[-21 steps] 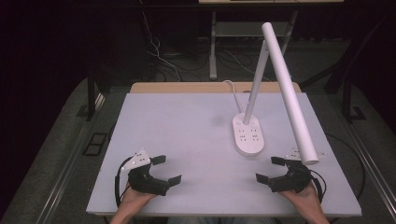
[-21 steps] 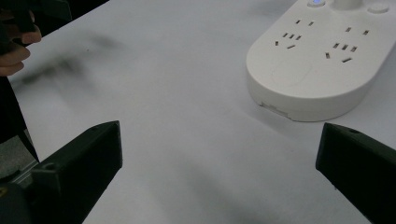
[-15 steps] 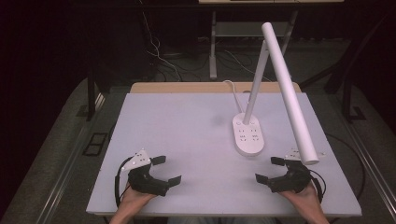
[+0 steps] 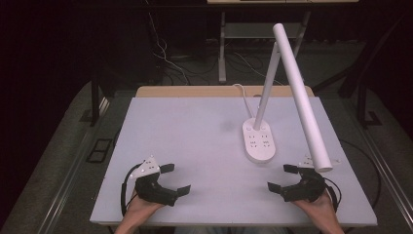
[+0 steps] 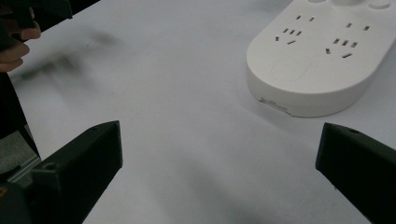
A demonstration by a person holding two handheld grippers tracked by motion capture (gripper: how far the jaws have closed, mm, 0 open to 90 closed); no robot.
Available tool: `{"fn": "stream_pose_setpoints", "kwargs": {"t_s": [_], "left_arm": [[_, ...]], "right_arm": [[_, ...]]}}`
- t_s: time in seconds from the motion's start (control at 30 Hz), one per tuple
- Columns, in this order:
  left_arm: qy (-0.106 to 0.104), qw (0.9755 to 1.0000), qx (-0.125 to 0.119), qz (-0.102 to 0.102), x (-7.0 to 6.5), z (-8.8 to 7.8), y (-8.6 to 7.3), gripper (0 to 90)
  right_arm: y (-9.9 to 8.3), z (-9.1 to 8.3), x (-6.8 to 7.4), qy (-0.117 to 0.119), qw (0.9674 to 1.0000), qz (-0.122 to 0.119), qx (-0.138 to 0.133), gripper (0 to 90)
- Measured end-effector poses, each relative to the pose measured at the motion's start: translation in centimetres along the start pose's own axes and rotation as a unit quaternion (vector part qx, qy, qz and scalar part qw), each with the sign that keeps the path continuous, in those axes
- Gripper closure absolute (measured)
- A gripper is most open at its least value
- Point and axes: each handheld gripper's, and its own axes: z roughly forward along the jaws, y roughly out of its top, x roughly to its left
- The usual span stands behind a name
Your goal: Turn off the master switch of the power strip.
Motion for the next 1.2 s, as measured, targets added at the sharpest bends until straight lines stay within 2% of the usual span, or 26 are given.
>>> {"fn": "stream_pose_setpoints", "kwargs": {"t_s": [0.2,0.4,0.8,1.2], "left_arm": [[-0.003,1.0,0.008,0.004,-0.2,0.1,0.2,0.0],[-0.003,0.9995,0.028,0.012,-0.4,0.3,0.5,0.0],[-0.008,0.999,0.041,0.016,-0.6,0.5,1.1,0.0],[-0.017,0.9981,0.053,0.027,-0.8,1.2,2.4,0.0]], "right_arm": [[-0.1,0.0,0.0,0.001,1.0,-0.002,0.002,0.0],[-0.1,0.0,0.0,0.003,1.0,-0.002,0.003,0.0],[0.0,-0.2,0.2,0.009,1.0,0.001,0.003,0.0],[0.0,-0.3,0.3,0.009,1.0,0.001,0.001,0.0]]}}
